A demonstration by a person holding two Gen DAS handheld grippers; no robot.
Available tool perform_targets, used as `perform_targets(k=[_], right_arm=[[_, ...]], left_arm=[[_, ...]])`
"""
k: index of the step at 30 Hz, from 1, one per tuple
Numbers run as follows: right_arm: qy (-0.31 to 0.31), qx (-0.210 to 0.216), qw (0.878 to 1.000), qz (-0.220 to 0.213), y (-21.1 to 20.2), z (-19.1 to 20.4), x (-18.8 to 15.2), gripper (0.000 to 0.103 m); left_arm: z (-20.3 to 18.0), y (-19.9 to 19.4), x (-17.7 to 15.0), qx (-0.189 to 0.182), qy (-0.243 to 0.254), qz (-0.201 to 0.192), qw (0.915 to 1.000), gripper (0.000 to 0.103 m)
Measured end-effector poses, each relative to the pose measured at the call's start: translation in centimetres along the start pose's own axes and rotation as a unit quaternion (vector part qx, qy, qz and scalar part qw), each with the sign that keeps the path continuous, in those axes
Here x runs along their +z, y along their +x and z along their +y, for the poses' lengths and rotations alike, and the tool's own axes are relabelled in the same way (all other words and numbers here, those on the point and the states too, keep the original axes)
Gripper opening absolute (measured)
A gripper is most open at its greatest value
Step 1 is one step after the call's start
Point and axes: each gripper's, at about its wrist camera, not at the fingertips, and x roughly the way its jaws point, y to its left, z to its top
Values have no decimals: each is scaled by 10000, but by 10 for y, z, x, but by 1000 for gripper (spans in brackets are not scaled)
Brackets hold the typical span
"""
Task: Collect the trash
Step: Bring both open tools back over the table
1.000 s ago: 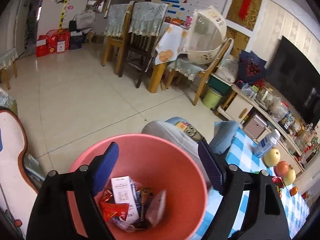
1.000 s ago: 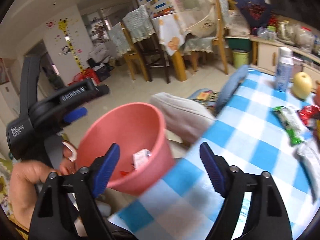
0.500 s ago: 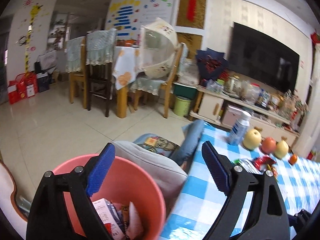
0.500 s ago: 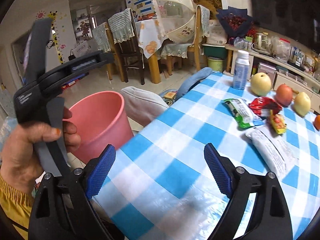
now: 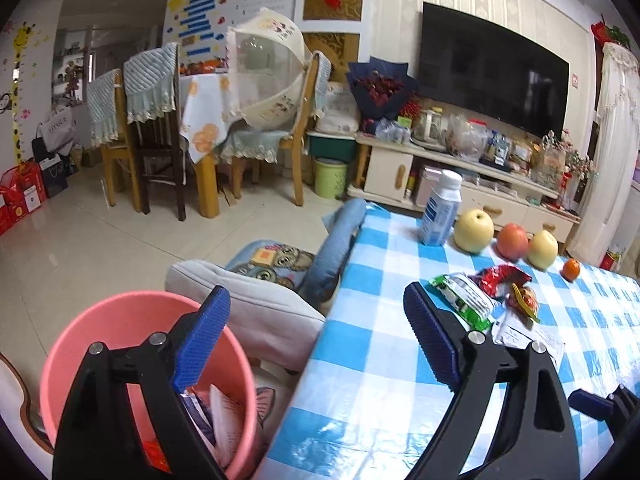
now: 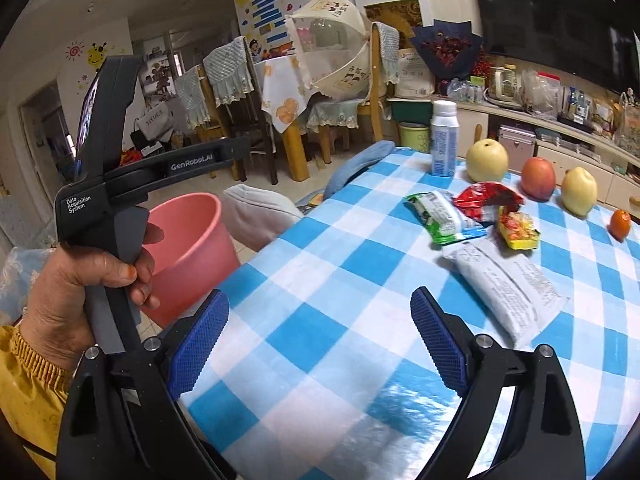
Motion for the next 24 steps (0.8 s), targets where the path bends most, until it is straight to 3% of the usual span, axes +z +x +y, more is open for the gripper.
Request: perform_targets(k=[8, 24], right_arm=[[255, -94, 9996, -95, -13, -33, -1, 91], [547, -283, 9979, -217, -41, -90, 2, 92]], left_arm=[[-22, 5, -6, -93, 172, -32, 9998, 89], [-81, 27, -26, -168, 979, 417, 9942, 89]])
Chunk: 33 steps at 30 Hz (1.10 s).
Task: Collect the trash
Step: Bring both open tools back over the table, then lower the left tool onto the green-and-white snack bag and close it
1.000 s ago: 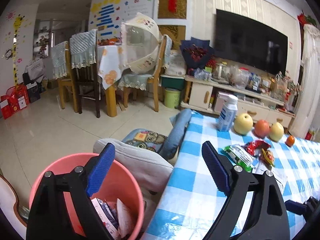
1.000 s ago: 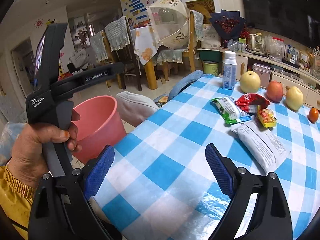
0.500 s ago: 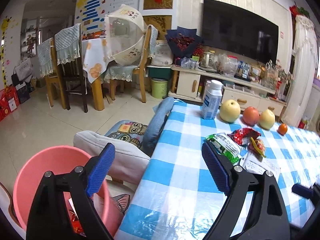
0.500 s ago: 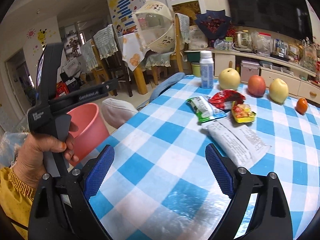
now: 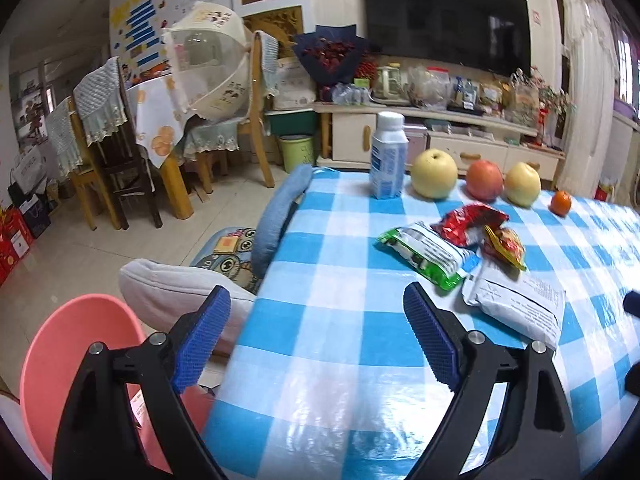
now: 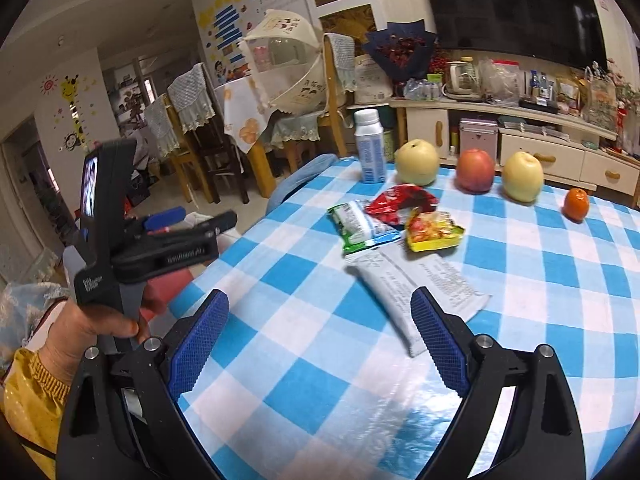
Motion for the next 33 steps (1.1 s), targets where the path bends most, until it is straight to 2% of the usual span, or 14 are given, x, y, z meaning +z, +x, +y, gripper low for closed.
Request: perform_targets(k=[8, 14, 20, 24, 26, 28, 30, 33], right_arm=[[262, -308, 9992, 60, -8, -41, 5, 92], [384, -670, 9969, 113, -11, -68, 7, 92], [596, -775, 9941, 471, -1, -98, 3, 92], [730, -745, 9926, 617, 0, -109, 1, 92], [764, -691, 9926, 649, 0, -112, 0, 92], [750, -678, 9927, 657, 0, -113, 1, 92], [717, -674, 9928, 677, 0, -112, 1, 92], [652, -657, 9932, 709, 0, -112, 3, 92]], left_arm=[[-24, 9, 0, -226, 113, 127, 9996, 89], [-38, 24, 9, -519, -253, 273, 9980, 89], [-60, 55, 38, -721, -667, 307, 9947, 89], [-82, 87, 70, -857, -899, 368, 9916, 89], [-94, 106, 83, -782, -925, 487, 9914, 88], [-108, 130, 93, -540, -827, 689, 9927, 86], [-117, 154, 96, -400, -766, 977, 9915, 80], [-131, 177, 92, -254, -468, 1342, 9895, 76]])
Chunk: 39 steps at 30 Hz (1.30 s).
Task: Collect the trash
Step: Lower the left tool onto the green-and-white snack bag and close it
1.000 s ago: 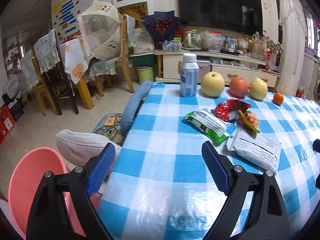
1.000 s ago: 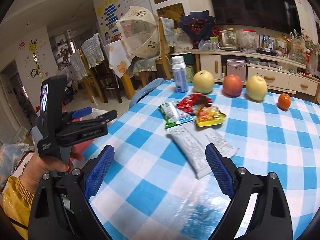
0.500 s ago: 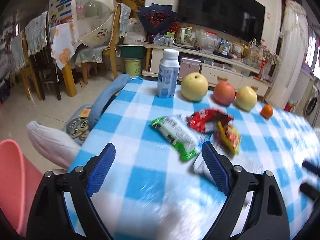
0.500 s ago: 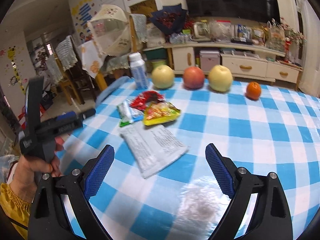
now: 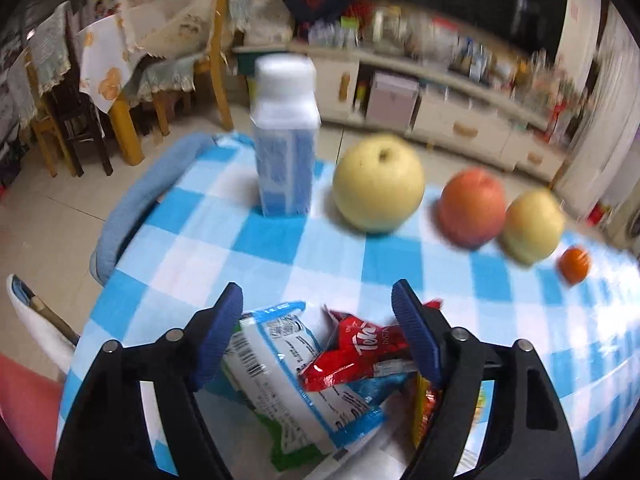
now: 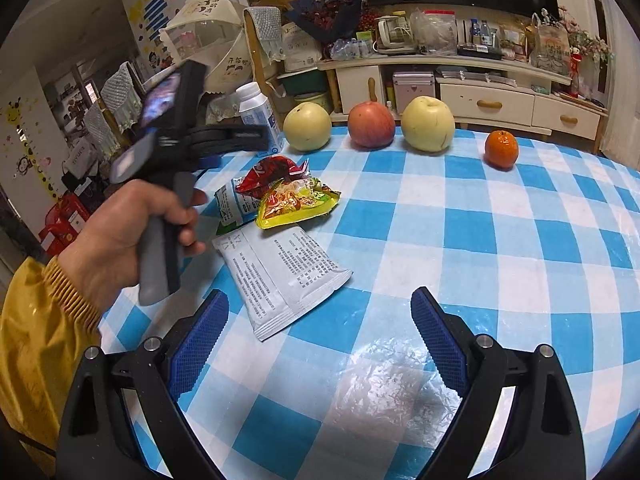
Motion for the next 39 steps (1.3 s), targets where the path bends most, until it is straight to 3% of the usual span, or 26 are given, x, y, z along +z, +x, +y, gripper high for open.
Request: perform_targets(k=[8, 22, 24, 26, 30, 34, 39], right_arm=[[76, -114, 9999, 60, -4, -12, 1, 92], [569, -517, 9967, 268, -5, -52, -5, 91], [595, -539, 9961, 373, -1, -54, -7, 91], [588, -556, 9956, 478, 3, -54, -9, 92], [515, -445, 9964, 515, 5, -48, -10, 92], [345, -183, 9977, 558, 8, -35, -10, 92], [75, 91, 9976, 680, 14, -15, -14, 92]], left_arm=[[-18, 0, -26, -381, 190, 226, 9988, 66], [-48, -54, -107, -1273, 665, 463, 9885, 65], [-40, -69, -111, -1406, 616, 302, 9877, 65], [-29, -82, -111, -1285, 575, 106, 9900, 65], [9, -91, -95, -640, 190, -207, 9976, 70], [22, -71, -78, -309, 28, -74, 9995, 73], [15, -41, -69, -68, 197, 192, 9996, 77]])
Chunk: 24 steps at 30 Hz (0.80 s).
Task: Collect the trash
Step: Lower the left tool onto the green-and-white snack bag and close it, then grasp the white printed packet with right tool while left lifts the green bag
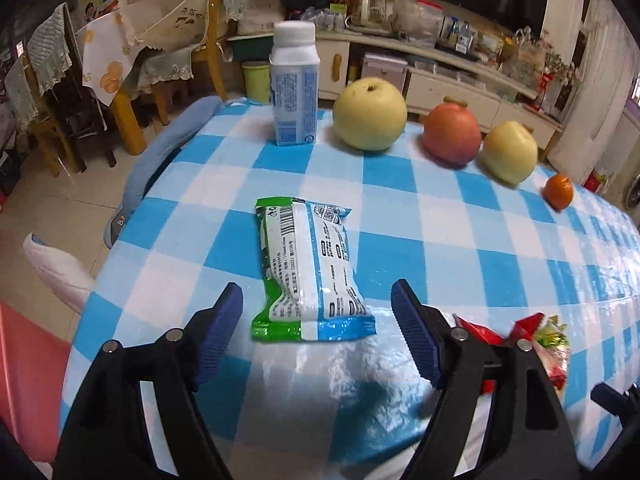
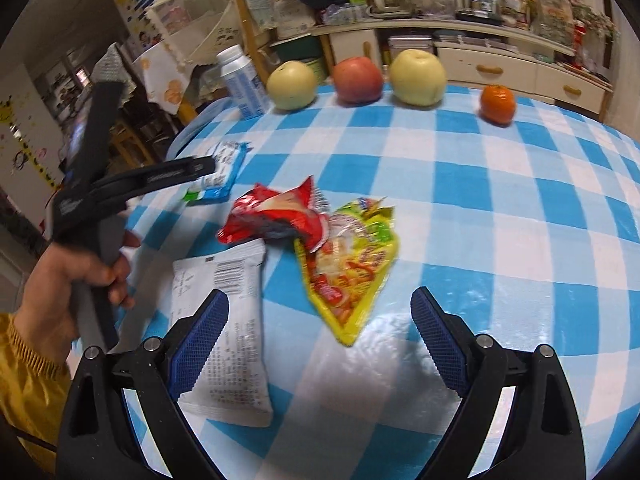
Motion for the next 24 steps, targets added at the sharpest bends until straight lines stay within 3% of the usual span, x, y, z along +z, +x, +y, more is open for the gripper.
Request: perform_targets(k=[7, 9, 15, 24], right_arm=[[63, -3, 10000, -42, 3, -1, 2, 92], [62, -40, 10000, -23, 5, -2, 3, 92], [55, 55, 9999, 76, 9, -1, 2, 92], [43, -37, 10000, 24, 14, -3, 5, 92]], left_arm=[[-3, 25, 10, 116, 103, 200, 9997, 76], [-4, 30, 11, 148, 191, 259, 9994, 61], [1, 31, 6, 112, 128, 178, 9997, 48], [9, 16, -6, -232, 9, 114, 9997, 41]])
